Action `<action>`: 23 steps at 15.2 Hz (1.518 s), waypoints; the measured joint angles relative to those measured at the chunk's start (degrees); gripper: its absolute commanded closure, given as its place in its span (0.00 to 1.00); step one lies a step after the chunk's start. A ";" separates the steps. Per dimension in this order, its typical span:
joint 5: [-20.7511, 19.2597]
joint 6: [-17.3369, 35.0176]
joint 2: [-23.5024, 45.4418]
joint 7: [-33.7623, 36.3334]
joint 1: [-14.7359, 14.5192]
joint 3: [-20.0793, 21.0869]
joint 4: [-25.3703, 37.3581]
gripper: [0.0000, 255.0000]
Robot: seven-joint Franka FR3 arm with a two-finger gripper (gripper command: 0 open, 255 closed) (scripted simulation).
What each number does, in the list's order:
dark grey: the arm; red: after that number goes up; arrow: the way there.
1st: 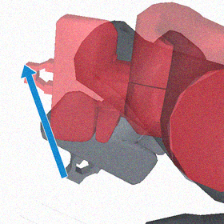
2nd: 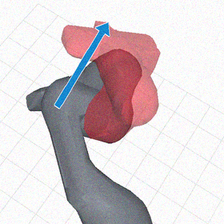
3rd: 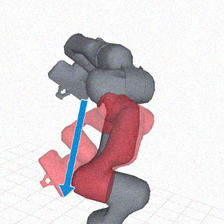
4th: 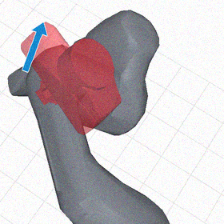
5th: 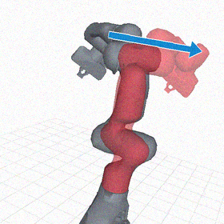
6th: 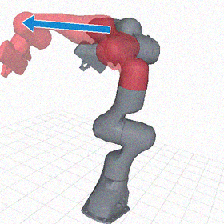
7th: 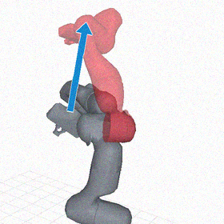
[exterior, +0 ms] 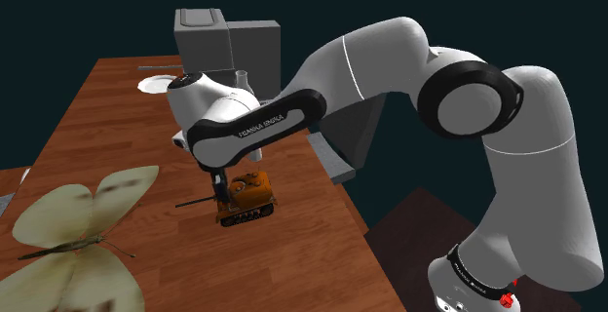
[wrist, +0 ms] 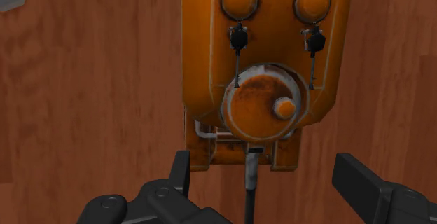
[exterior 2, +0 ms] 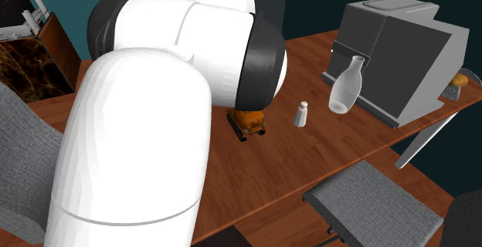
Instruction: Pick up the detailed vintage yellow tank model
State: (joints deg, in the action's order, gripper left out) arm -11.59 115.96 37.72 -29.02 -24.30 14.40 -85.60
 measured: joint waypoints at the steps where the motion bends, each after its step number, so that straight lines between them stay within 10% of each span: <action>1: -0.15 0.49 0.53 0.02 -0.08 -0.08 0.02 0.00; 5: -0.59 2.45 2.17 0.28 -0.29 -0.34 -0.34 0.00; 6: -0.63 2.64 2.37 0.26 -0.27 -0.38 -0.35 1.00; 23: -0.05 -0.31 0.21 -0.15 -0.06 0.00 0.43 1.00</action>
State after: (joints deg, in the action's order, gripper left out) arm -11.63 115.65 37.94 -29.17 -24.36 14.40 -85.17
